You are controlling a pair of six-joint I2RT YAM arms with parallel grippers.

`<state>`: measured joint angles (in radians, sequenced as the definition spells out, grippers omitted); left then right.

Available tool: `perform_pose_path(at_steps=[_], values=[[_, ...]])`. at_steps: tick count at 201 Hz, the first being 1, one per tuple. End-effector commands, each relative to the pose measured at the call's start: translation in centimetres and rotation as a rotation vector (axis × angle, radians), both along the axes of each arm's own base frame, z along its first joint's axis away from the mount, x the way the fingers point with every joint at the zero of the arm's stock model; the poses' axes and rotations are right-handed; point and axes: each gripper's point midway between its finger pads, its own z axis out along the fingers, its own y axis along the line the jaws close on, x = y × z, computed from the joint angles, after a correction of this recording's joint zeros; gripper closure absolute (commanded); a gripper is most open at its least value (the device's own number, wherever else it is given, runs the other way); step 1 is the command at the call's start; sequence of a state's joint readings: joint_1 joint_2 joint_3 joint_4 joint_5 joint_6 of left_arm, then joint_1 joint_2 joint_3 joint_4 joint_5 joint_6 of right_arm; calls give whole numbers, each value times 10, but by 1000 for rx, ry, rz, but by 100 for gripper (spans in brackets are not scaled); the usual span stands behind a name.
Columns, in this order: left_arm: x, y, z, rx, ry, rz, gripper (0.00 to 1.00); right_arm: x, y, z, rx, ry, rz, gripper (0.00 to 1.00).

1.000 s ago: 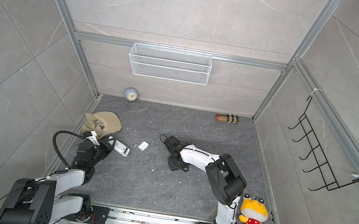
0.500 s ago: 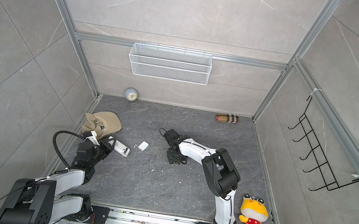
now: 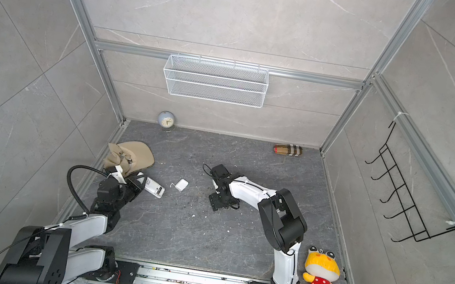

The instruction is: Load the batteries into the remote control

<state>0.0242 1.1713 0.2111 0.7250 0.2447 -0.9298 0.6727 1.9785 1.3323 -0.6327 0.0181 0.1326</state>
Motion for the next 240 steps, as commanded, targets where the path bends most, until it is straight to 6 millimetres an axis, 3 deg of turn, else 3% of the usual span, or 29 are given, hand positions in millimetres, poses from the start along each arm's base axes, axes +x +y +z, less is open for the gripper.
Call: perform_pose_path(at_steps=[1, 29, 78, 136, 240], values=[[10, 0, 19, 20, -64, -13, 100, -19, -5, -10, -8, 69, 30, 28], [10, -1, 20, 17, -65, -13, 100, -26, -11, -12, -17, 76, 31, 34], [9, -1, 21, 17, -69, -14, 100, -31, -10, -10, -3, 87, 45, 28], [10, -1, 21, 15, -69, -16, 100, -39, -28, -11, -55, 77, 23, 32], [9, -1, 22, 17, -70, -18, 100, -17, -22, -15, -99, 58, 58, 37]])
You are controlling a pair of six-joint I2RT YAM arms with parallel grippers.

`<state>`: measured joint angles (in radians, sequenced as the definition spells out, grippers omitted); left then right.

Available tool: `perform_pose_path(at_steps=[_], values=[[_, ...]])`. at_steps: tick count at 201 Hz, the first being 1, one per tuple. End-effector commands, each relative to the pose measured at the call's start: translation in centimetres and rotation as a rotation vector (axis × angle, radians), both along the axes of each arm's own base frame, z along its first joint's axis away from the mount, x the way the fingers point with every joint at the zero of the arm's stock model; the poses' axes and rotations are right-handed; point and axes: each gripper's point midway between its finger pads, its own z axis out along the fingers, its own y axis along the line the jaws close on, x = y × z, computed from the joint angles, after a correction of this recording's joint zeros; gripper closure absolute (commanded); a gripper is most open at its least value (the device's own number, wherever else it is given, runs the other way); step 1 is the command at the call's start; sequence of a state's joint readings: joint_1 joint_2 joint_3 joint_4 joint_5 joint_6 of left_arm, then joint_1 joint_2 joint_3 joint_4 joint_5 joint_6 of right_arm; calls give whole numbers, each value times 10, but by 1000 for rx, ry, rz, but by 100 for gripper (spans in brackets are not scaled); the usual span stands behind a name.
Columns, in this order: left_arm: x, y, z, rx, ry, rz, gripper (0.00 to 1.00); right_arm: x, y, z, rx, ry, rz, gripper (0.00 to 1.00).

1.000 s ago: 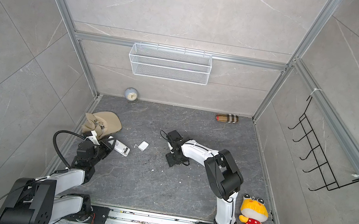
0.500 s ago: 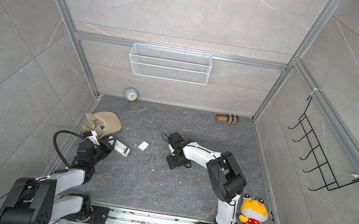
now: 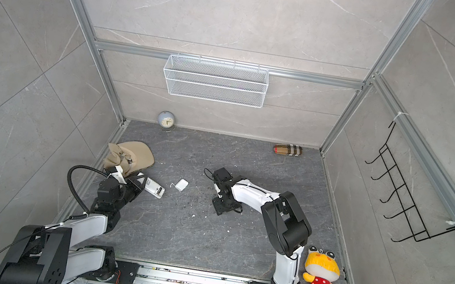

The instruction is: Load the batteries into the remote control

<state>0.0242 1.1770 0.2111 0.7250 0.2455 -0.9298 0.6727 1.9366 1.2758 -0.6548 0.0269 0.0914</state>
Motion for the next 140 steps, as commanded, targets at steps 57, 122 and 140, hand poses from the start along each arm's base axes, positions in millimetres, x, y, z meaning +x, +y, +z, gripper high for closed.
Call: perform_pose_path(at_steps=[57, 122, 140], values=[[9, -1, 23, 21, -74, -16, 100, -1, -9, -14, -66, 45, 35, 52], [9, -1, 22, 15, -70, -17, 100, 3, -14, -15, -69, 36, 11, 65], [10, -1, 22, 14, -70, -17, 100, 4, -15, -15, -69, 32, 0, 69]])
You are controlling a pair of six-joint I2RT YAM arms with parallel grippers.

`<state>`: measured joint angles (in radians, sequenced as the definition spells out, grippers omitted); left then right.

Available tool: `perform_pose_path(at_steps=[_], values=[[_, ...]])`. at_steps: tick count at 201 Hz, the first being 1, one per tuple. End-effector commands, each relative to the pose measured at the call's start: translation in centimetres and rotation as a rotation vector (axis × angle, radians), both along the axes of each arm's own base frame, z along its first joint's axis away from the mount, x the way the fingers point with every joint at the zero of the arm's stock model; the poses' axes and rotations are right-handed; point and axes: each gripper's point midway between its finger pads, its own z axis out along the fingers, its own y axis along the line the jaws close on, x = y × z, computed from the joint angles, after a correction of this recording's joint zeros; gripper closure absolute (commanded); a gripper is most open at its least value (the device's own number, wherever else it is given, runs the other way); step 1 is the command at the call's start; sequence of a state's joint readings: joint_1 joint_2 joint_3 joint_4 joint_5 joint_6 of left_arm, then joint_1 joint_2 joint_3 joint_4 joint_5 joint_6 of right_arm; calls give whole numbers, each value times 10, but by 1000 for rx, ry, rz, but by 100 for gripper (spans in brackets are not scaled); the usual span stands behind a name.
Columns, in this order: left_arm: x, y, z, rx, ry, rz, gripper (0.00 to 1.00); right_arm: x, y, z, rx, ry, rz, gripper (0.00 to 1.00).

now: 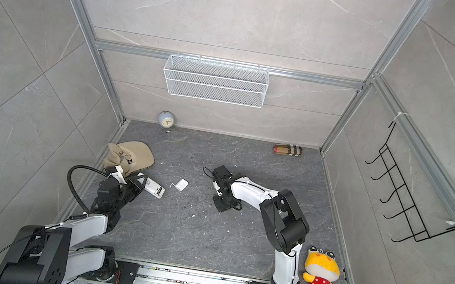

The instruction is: Load the batteries into the remote control

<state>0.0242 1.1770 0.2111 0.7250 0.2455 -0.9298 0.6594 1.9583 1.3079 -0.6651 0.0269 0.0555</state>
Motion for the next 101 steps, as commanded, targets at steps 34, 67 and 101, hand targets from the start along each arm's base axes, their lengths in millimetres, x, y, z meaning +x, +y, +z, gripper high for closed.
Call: perform_pose_path(at_steps=[34, 67, 101], values=[[9, -1, 23, 14, -73, -18, 100, -2, -17, -16, -72, 29, -55, 80], [8, -3, 25, 5, -77, -26, 100, 5, -29, -15, -135, 5, -158, 84], [12, -12, 39, -126, -85, -40, 100, 15, -58, -15, -222, -26, -359, 90]])
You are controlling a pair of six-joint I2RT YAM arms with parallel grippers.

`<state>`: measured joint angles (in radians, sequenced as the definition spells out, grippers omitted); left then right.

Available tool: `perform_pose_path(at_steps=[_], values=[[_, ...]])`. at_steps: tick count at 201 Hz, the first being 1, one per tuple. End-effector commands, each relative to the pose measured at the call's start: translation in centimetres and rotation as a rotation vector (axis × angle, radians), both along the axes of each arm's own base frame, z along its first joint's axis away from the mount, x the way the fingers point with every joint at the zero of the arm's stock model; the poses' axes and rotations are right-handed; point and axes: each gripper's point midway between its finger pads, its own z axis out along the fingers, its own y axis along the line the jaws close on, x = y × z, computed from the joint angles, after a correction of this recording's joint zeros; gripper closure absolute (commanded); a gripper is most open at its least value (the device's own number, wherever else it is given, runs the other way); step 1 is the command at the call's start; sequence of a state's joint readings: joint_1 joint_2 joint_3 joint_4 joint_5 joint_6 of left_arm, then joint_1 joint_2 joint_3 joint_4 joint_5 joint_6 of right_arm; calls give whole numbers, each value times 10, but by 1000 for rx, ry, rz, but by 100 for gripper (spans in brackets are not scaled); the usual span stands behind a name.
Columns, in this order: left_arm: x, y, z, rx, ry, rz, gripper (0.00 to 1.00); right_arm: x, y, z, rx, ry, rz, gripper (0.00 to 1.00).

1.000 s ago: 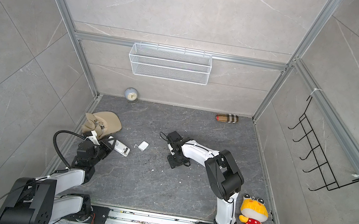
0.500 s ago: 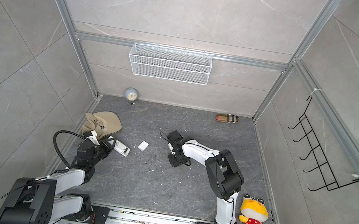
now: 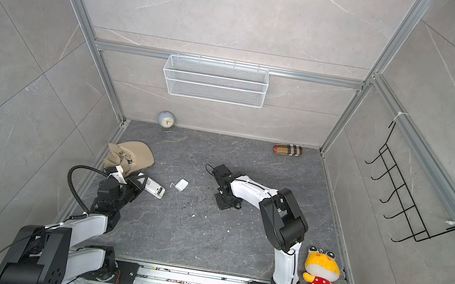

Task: Load the batteries into the remote control
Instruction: 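Lift the battery with the right gripper while the left gripper raises the remote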

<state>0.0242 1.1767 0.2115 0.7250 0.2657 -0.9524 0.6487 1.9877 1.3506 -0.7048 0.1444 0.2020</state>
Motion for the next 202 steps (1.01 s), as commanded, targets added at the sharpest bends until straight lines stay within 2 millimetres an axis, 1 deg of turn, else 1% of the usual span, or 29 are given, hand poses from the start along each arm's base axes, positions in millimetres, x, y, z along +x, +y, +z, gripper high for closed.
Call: perform_pose_path(at_steps=[1, 20, 37, 83, 104, 119, 140, 165, 202], values=[[13, -9, 39, -106, -92, -28, 100, -1, -41, -17, -136, 24, -193, 90], [19, -18, 63, -227, -133, -52, 100, 1, -46, -21, -117, 42, -260, 92], [23, -23, 81, -302, -161, -52, 100, 3, -47, -22, -106, 43, -289, 93], [28, -29, 122, -404, -224, -50, 100, 7, -39, -28, -71, 62, -318, 94], [31, -38, 140, -437, -251, -85, 100, 6, -38, -33, -77, 79, -334, 94], [33, -46, 150, -464, -263, -124, 100, 5, -36, -36, -68, 88, -346, 92], [36, -52, 155, -521, -270, -153, 100, 6, -37, -33, -49, 59, -356, 90], [38, -53, 149, -555, -261, -152, 100, 7, -37, -29, -42, 46, -352, 88], [39, -61, 142, -527, -238, -171, 100, 8, -37, -30, -39, 44, -344, 82]])
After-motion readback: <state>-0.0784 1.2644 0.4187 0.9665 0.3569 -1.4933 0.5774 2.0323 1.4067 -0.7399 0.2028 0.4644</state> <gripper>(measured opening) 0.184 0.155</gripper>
